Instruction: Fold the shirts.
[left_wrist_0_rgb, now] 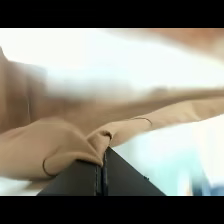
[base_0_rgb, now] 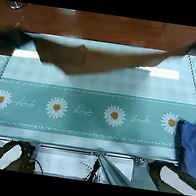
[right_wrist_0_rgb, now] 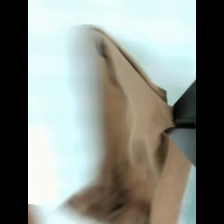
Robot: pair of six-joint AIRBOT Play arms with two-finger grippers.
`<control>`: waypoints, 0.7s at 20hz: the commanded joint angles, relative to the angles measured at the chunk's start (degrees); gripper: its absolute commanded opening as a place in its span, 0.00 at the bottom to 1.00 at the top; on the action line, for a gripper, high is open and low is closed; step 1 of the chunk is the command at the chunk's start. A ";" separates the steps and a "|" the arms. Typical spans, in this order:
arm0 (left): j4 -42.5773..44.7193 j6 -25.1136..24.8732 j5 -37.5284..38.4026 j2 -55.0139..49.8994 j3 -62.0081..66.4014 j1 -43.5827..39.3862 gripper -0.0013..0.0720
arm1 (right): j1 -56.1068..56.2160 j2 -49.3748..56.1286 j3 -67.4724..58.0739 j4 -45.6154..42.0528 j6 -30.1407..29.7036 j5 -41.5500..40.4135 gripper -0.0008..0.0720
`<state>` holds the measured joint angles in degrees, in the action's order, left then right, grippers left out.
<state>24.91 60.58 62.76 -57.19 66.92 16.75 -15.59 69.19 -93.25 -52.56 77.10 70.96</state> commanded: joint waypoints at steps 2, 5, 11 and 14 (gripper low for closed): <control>-2.82 1.70 -8.04 4.46 23.85 0.09 0.05 | 0.17 -8.63 -25.09 -8.09 1.73 1.20 0.05; 1.90 1.79 -12.48 10.29 30.75 0.07 0.05 | 0.15 -18.32 -25.94 -13.09 1.75 0.85 0.05; 36.09 16.00 -16.61 28.37 31.34 0.07 0.05 | 0.11 -30.42 -25.77 -20.02 5.49 7.58 0.05; 43.32 18.43 -13.35 33.38 31.23 0.07 0.05 | 0.11 -32.59 -25.70 -20.06 6.56 11.39 0.05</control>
<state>56.07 74.43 48.03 -29.15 97.73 16.78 -15.51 39.70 -118.72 -70.87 82.15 78.41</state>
